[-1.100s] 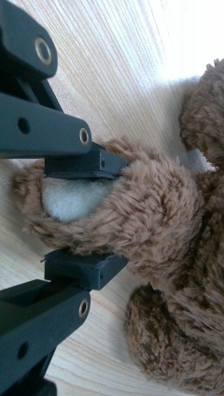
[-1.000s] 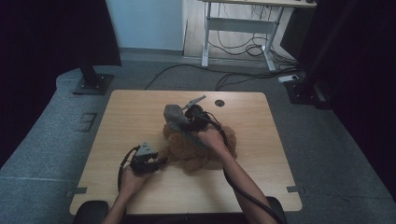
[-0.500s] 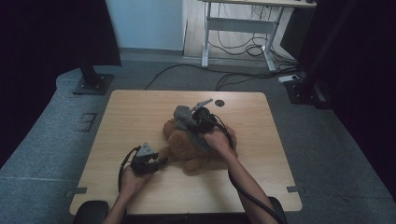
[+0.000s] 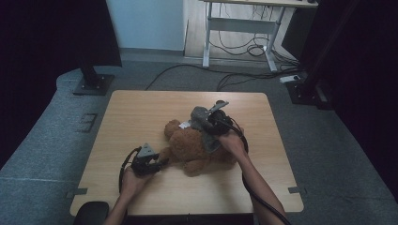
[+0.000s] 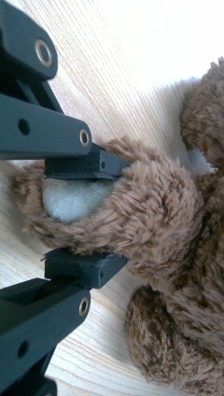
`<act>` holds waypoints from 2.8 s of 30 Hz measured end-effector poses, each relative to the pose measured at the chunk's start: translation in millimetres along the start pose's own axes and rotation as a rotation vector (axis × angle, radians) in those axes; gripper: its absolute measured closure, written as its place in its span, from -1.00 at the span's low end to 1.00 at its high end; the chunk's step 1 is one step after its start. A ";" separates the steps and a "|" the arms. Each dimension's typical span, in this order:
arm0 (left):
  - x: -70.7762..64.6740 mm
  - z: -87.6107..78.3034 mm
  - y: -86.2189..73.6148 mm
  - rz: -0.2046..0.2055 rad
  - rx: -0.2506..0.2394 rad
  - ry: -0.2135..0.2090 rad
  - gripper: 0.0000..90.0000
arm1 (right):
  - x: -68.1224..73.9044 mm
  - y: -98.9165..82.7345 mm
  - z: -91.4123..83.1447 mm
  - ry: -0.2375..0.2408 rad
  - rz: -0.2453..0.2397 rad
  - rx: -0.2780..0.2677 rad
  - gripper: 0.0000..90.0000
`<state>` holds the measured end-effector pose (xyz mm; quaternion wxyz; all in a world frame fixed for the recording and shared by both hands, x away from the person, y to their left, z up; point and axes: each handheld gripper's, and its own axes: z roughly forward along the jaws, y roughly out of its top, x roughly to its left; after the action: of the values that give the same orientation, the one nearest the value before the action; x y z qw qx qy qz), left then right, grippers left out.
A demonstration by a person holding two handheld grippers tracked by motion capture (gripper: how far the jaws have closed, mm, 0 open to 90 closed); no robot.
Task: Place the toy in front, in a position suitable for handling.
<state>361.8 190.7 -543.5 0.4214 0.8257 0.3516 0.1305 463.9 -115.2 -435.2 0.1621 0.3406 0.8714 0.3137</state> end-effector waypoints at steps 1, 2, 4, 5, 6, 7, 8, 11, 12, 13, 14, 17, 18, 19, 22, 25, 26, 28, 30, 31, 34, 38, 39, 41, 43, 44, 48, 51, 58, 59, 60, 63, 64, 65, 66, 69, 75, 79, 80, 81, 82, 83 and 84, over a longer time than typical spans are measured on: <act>0.1 0.0 0.0 -0.001 0.000 -0.001 0.33 | -2.0 -1.4 -1.5 -0.011 -0.004 0.003 0.67; 0.2 0.0 0.0 -0.002 0.000 -0.002 0.33 | -4.0 -2.7 -3.2 -0.020 -0.004 0.006 0.67; 0.2 0.1 0.0 -0.001 0.000 -0.003 0.33 | -7.5 -4.9 -7.0 -0.033 -0.001 0.008 0.67; 0.2 0.1 0.1 -0.001 0.000 -0.003 0.33 | -8.9 -5.8 -9.3 -0.041 0.000 0.008 0.67; 0.1 0.1 0.1 0.000 0.000 -0.003 0.33 | -10.6 -6.5 -12.5 -0.051 0.000 0.007 0.67; 0.1 0.1 0.1 -0.001 0.000 -0.003 0.33 | -11.7 -6.8 -14.4 -0.058 0.000 0.003 0.67; 0.2 0.1 0.1 -0.001 0.000 -0.004 0.33 | -13.1 -6.9 -17.5 -0.064 0.001 0.003 0.67; 0.3 0.2 0.1 -0.002 0.000 -0.004 0.33 | -15.3 -5.8 -29.0 -0.075 0.008 -0.009 0.67; 0.4 0.2 0.1 -0.002 0.000 -0.005 0.33 | -15.0 -4.6 -33.5 -0.068 0.011 -0.019 0.67; 0.5 0.2 0.2 -0.003 0.000 -0.005 0.33 | -13.9 -3.0 -38.0 -0.060 0.011 -0.030 0.67; 0.5 0.2 0.2 -0.003 0.000 -0.006 0.33 | -12.0 -0.9 -42.2 -0.055 0.008 -0.044 0.67; 0.4 0.2 0.2 -0.002 0.000 -0.005 0.33 | -2.4 8.0 -53.3 -0.029 -0.011 -0.072 0.67; 0.4 0.2 0.2 -0.002 0.000 -0.005 0.33 | 1.9 11.6 -55.9 -0.017 -0.020 -0.082 0.66; 0.4 0.3 0.2 -0.003 -0.001 -0.005 0.33 | 6.7 15.2 -57.9 -0.002 -0.026 -0.091 0.66; 0.4 0.3 0.2 -0.004 -0.001 -0.005 0.33 | 24.4 26.8 -59.0 0.048 -0.051 -0.115 0.66; 0.4 0.3 0.2 -0.004 -0.001 -0.005 0.33 | 43.9 37.7 -51.5 0.098 -0.090 -0.126 0.66; 0.3 0.3 0.2 -0.004 -0.001 -0.006 0.33 | 50.6 40.7 -46.7 0.112 -0.099 -0.124 0.66; 0.2 0.2 0.1 -0.005 -0.001 -0.006 0.33 | 62.1 44.9 -34.4 0.132 -0.127 -0.104 0.66; 0.3 0.2 0.1 -0.005 -0.001 -0.006 0.33 | 71.2 46.3 -20.2 0.144 -0.145 -0.075 0.66; 0.2 0.2 0.1 -0.004 -0.001 -0.005 0.33 | 74.6 45.8 -13.3 0.150 -0.148 -0.061 0.66; 0.4 0.2 0.2 -0.002 0.001 -0.005 0.33 | 79.9 40.4 2.8 0.146 -0.156 -0.026 0.66; 0.5 0.3 0.2 -0.003 0.001 -0.006 0.33 | 74.6 30.5 8.2 0.157 -0.137 -0.027 0.66; 0.4 0.2 0.2 -0.002 0.003 -0.006 0.33 | 73.6 28.1 8.1 0.156 -0.136 -0.027 0.66; 0.2 0.3 0.2 0.000 0.002 -0.005 0.33 | 71.4 23.6 6.1 0.161 -0.134 -0.026 0.66; 0.3 0.3 0.2 -0.001 0.002 -0.005 0.34 | 70.2 19.6 3.5 0.148 -0.134 -0.028 0.66; 0.4 0.3 0.2 -0.001 0.002 -0.005 0.34 | 69.2 17.8 2.1 0.141 -0.139 -0.027 0.66; 0.7 0.3 0.1 -0.004 0.001 -0.008 0.34 | 62.4 9.0 -2.5 0.138 -0.121 -0.026 0.66; 1.1 0.2 0.2 -0.005 0.002 -0.010 0.34 | 56.9 2.1 -6.1 0.131 -0.102 -0.024 0.66; 1.1 0.2 0.2 -0.005 0.002 -0.009 0.34 | 44.3 -17.1 -17.3 0.099 -0.083 -0.018 0.66; 1.1 0.2 0.2 -0.004 0.002 -0.010 0.34 | 41.6 -21.5 -19.7 0.090 -0.081 -0.017 0.66; 1.2 0.1 0.2 -0.005 0.002 -0.011 0.34 | 39.9 -24.2 -21.4 0.084 -0.076 -0.015 0.66; 1.3 0.1 0.2 -0.005 0.002 -0.012 0.35 | 32.9 -35.4 -28.2 0.072 -0.058 -0.015 0.66; 1.2 0.1 0.2 -0.004 0.002 -0.014 0.35 | 30.9 -39.2 -30.8 0.069 -0.054 -0.015 0.66; 1.1 0.2 0.2 -0.002 0.002 -0.015 0.35 | 29.3 -42.9 -33.7 0.068 -0.046 -0.013 0.66; 1.0 0.2 0.2 0.000 0.002 -0.016 0.35 | 27.7 -46.3 -36.4 0.066 -0.043 -0.013 0.66; 1.1 0.1 0.2 0.000 0.002 -0.017 0.34 | 25.2 -54.7 -45.3 0.046 -0.037 -0.018 0.66; 1.3 0.2 0.2 -0.001 0.002 -0.018 0.34 | 30.1 -51.6 -65.6 0.036 -0.039 -0.059 0.66; 1.0 0.2 0.2 -0.001 0.000 -0.016 0.33 | 38.6 -37.8 -69.1 0.085 -0.055 -0.102 0.66; 1.0 0.2 0.2 0.000 0.001 -0.016 0.33 | 43.2 -32.7 -67.8 0.104 -0.060 -0.109 0.66; 0.9 0.2 0.2 -0.002 0.000 -0.017 0.33 | 46.3 -29.4 -66.4 0.112 -0.067 -0.112 0.66; 0.9 0.2 0.2 -0.002 0.000 -0.017 0.33 | 50.9 -25.0 -64.3 0.125 -0.079 -0.115 0.66; 0.8 0.2 0.1 0.000 -0.001 -0.016 0.33 | 55.9 -20.5 -61.8 0.138 -0.089 -0.117 0.66; 0.6 0.2 0.2 0.003 0.000 -0.013 0.32 | 61.4 -16.2 -58.9 0.150 -0.100 -0.118 0.66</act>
<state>362.4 190.9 -543.5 0.4238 0.8269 0.3477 0.1256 382.8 -107.4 -405.8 0.1320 0.2620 0.8769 0.3807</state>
